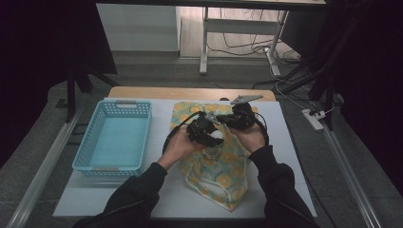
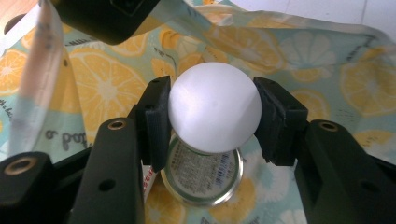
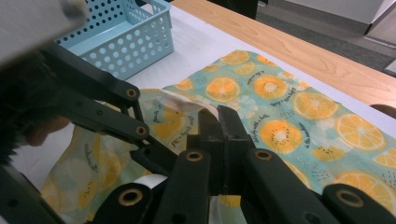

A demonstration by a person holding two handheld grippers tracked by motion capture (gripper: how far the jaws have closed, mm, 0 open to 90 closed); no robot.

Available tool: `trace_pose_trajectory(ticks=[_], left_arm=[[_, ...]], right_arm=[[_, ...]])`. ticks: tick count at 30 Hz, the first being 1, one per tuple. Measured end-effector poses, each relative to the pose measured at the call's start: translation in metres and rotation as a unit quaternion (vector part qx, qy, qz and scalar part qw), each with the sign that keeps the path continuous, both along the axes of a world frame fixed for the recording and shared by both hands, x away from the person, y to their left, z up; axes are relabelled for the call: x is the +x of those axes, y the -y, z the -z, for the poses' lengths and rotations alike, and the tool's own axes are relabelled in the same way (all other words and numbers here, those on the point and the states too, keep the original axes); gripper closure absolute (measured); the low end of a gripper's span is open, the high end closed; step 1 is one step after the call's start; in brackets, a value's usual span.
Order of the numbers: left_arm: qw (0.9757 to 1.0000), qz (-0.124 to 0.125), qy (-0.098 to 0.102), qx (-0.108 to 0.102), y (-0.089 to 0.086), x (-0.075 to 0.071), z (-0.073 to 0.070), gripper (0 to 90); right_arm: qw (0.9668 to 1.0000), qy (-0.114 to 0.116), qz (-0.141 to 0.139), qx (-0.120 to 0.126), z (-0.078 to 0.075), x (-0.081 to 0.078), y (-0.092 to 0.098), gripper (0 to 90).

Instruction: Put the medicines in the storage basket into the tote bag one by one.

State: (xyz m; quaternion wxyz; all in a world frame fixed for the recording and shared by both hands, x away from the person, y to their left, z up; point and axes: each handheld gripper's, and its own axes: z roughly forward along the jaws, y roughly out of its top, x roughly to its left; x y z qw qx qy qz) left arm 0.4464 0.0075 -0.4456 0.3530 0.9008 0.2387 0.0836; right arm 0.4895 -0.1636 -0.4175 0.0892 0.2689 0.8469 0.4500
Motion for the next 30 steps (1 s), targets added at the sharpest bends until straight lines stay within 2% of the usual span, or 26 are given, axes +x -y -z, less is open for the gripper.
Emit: trace_pose_trajectory(ticks=[6,12,20,23,25,29,30], left_arm=[[0.9999,-0.013,0.005,-0.009,0.005,0.010,0.010,50.4],[0.9997,-0.020,0.011,-0.007,0.008,0.017,0.016,50.4],[0.9995,-0.023,0.021,0.005,0.012,0.025,0.026,50.2],[0.9986,-0.035,0.034,0.018,0.014,0.026,0.029,49.3],[0.9983,-0.040,0.041,0.016,0.015,0.025,0.028,44.9],[0.9985,-0.043,0.032,0.006,0.012,0.024,0.021,35.9],[0.9989,-0.041,0.024,0.001,0.012,0.024,0.020,34.5]], right_arm=[[1.0000,0.000,0.002,0.000,0.001,0.001,0.000,90.0],[1.0000,-0.002,0.007,-0.002,0.003,0.002,0.000,90.0],[0.9998,-0.006,0.017,-0.004,0.007,0.005,0.001,90.0],[0.9998,-0.005,0.018,-0.006,0.008,0.007,0.002,90.0],[0.9998,-0.005,0.019,-0.006,0.008,0.007,0.002,90.0],[0.9998,-0.006,0.021,-0.005,0.008,0.007,0.003,90.0],[0.9998,-0.005,0.020,-0.005,0.008,0.007,0.003,90.0]])
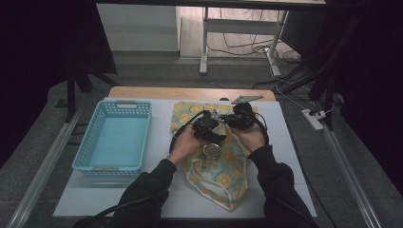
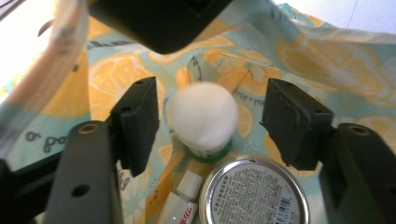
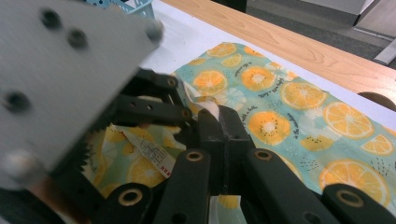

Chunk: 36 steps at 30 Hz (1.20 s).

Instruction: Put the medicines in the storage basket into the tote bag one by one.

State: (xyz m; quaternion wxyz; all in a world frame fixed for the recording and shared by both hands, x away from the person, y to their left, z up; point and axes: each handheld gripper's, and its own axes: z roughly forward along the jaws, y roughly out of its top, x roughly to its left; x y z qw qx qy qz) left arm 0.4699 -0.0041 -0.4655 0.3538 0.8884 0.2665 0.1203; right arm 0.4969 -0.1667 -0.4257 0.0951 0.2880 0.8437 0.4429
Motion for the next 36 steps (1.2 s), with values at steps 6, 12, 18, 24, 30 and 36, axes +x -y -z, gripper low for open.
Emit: trace_pose_trajectory(ticks=[6,12,18,24,30,36], left_arm=[[0.9997,0.000,-0.015,-0.018,-0.007,-0.007,-0.006,25.3],[0.9986,0.021,-0.040,-0.028,-0.012,-0.013,-0.012,16.3],[0.9964,0.040,-0.063,-0.041,-0.020,-0.026,-0.019,9.4],[0.9951,0.055,-0.059,-0.057,-0.030,-0.033,-0.023,5.2],[0.9924,0.070,-0.064,-0.078,-0.039,-0.039,-0.023,3.5],[0.9917,0.074,-0.063,-0.084,-0.046,-0.048,-0.025,1.6]], right_arm=[[1.0000,0.001,-0.001,0.001,-0.001,-0.001,0.000,90.0],[1.0000,0.000,-0.002,0.001,0.000,-0.001,0.001,90.0],[1.0000,0.000,-0.005,0.002,0.000,-0.003,0.002,90.0],[1.0000,0.001,-0.007,0.002,-0.002,-0.005,0.001,90.0],[0.9999,0.002,-0.012,0.002,-0.002,-0.007,0.001,90.0],[0.9999,0.001,-0.011,0.003,-0.001,-0.008,0.002,90.0]])
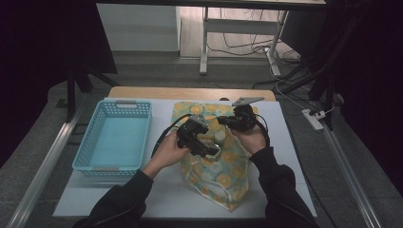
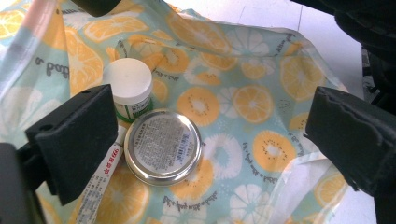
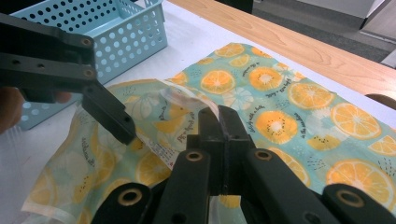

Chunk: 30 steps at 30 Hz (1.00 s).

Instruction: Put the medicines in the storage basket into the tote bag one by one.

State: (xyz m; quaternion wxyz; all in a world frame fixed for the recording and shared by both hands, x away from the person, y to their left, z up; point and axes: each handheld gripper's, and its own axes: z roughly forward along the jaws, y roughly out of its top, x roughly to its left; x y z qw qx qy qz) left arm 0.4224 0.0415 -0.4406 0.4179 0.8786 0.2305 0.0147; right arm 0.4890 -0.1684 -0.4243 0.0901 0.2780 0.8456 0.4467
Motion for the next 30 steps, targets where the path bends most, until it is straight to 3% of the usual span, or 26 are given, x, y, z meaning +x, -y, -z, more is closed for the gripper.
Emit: trace_pose_trajectory(ticks=[10,18,30], left_arm=[[0.9996,0.004,0.003,-0.028,-0.011,-0.015,-0.003,1.0],[0.9995,-0.001,-0.002,-0.033,-0.017,-0.029,0.002,0.0],[0.9999,0.002,-0.011,-0.009,-0.016,-0.045,0.017,0.0]], right_arm=[[1.0000,0.001,-0.003,0.002,0.002,-0.002,0.001,90.0],[1.0000,0.000,-0.005,0.003,0.002,-0.004,0.001,90.0],[1.0000,0.002,-0.009,0.000,0.002,-0.005,0.000,90.0]])
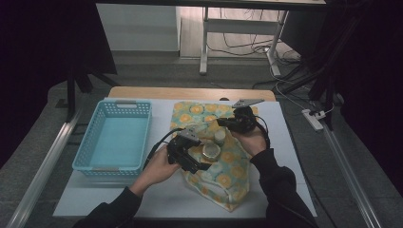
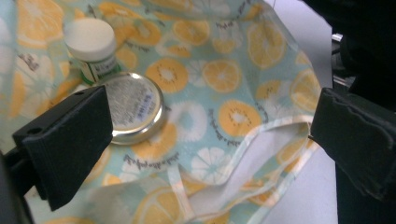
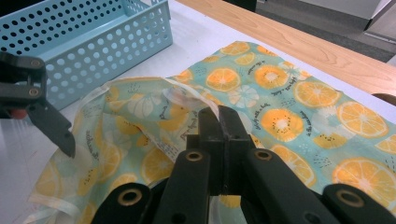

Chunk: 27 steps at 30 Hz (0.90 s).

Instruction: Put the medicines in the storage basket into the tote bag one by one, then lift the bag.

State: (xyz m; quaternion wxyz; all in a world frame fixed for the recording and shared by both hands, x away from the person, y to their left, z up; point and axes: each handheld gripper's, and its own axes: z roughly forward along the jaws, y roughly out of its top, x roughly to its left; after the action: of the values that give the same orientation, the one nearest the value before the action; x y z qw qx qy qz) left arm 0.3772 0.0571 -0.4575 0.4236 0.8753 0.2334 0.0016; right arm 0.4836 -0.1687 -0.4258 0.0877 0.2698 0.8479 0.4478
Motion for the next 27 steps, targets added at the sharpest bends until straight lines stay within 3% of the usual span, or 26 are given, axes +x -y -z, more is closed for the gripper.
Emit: trace_pose_trajectory(ticks=[5,11,21,27], left_arm=[[0.9998,0.004,-0.016,0.008,0.002,-0.003,0.006,0.0],[0.9998,0.008,-0.016,0.012,0.005,-0.004,0.015,0.1],[0.9974,0.028,0.004,0.066,0.023,-0.005,0.040,2.0],[0.9956,0.041,0.002,0.084,0.030,-0.004,0.053,2.6]], right_arm=[[1.0000,0.000,-0.002,0.000,0.000,-0.001,-0.001,90.0],[1.0000,-0.001,-0.003,0.001,0.001,-0.002,-0.001,90.0],[1.0000,-0.001,-0.007,0.002,0.003,-0.003,-0.003,90.0],[1.0000,-0.002,-0.009,0.001,0.004,-0.003,-0.004,90.0]])
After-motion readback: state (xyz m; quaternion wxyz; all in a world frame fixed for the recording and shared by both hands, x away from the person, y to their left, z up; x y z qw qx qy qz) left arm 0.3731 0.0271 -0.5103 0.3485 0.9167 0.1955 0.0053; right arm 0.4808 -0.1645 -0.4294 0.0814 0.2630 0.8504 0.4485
